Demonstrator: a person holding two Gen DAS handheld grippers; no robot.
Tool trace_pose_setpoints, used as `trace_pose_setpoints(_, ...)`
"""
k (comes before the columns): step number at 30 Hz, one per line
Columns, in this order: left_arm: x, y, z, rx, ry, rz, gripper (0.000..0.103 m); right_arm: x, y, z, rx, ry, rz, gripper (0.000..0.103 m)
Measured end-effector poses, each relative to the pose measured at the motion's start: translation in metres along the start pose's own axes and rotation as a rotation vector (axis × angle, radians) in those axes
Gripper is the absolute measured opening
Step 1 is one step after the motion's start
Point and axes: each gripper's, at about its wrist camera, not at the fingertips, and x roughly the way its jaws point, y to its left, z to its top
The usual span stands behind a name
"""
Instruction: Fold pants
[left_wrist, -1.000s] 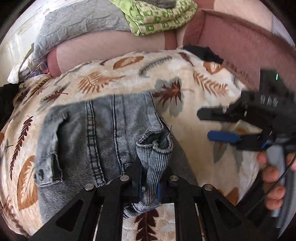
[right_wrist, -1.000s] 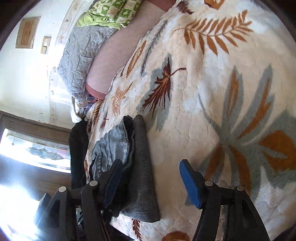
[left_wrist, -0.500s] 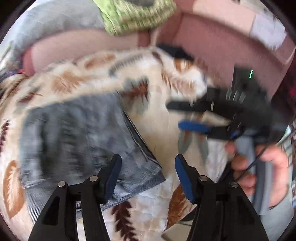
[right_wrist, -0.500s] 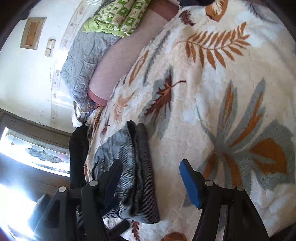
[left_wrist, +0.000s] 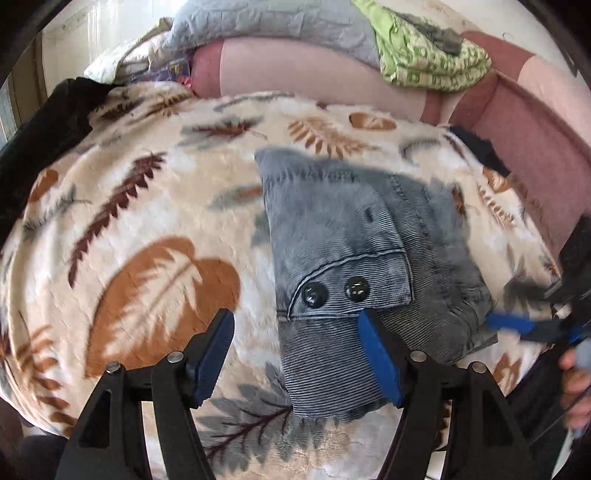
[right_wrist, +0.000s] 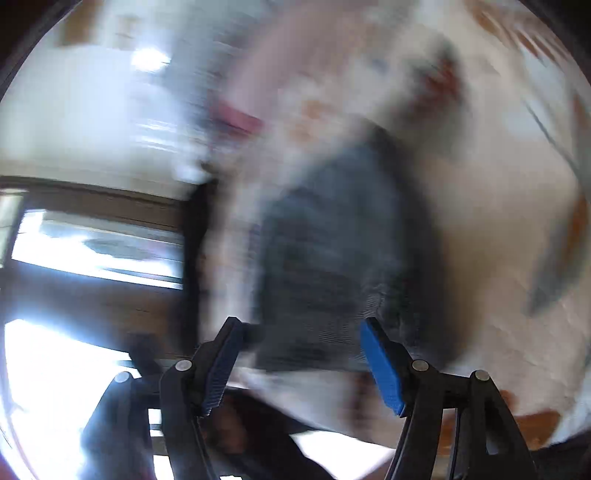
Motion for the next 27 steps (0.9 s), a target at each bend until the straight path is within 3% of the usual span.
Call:
trace_pose_setpoints(2,-0.005,0.001,-0.004,-0.01,-0.022,-0.007,0.071,-0.01,-0.004,-0.004,0.028,-0.033,0.054,0.061)
trace_pose_setpoints(5,-0.008,0.009,-0.002,-0.049,-0.037,-0.043,0.07,-0.033,0.011,-0.009,0.004,-0.102,0.037,0.065)
trace_pose_setpoints(10,-0.004,0.012,-0.004,-0.05,-0.037,-0.046,0.071,-0.025,0.017,-0.018,0.08,-0.054,0.177,0.065)
trace_pose_setpoints(14,-0.004,0.013,-0.005,-0.067,-0.035,-0.054,0.072,0.002,0.007,-0.02,0.139,-0.033,0.127,0.065)
trace_pose_setpoints(18,-0.004,0.012,-0.005,-0.063,-0.036,-0.05,0.073,-0.002,-0.008,-0.013,0.203,-0.122,0.126,0.064)
trace_pose_setpoints(19,-0.003,0.012,-0.006,-0.064,-0.037,-0.049,0.073,-0.005,-0.008,-0.01,0.2,-0.146,0.112,0.061)
trace_pose_setpoints(21,-0.002,0.013,-0.006,-0.073,-0.037,-0.046,0.073,-0.004,-0.005,-0.006,0.162,-0.16,0.052,0.032)
trace_pose_setpoints(23,-0.002,0.013,-0.006,-0.076,-0.034,-0.041,0.074,-0.006,0.002,-0.007,0.115,-0.167,-0.006,0.011)
trace_pose_setpoints(27,-0.001,0.013,-0.007,-0.077,-0.03,-0.04,0.076,-0.023,0.036,-0.016,-0.035,-0.239,-0.113,0.008)
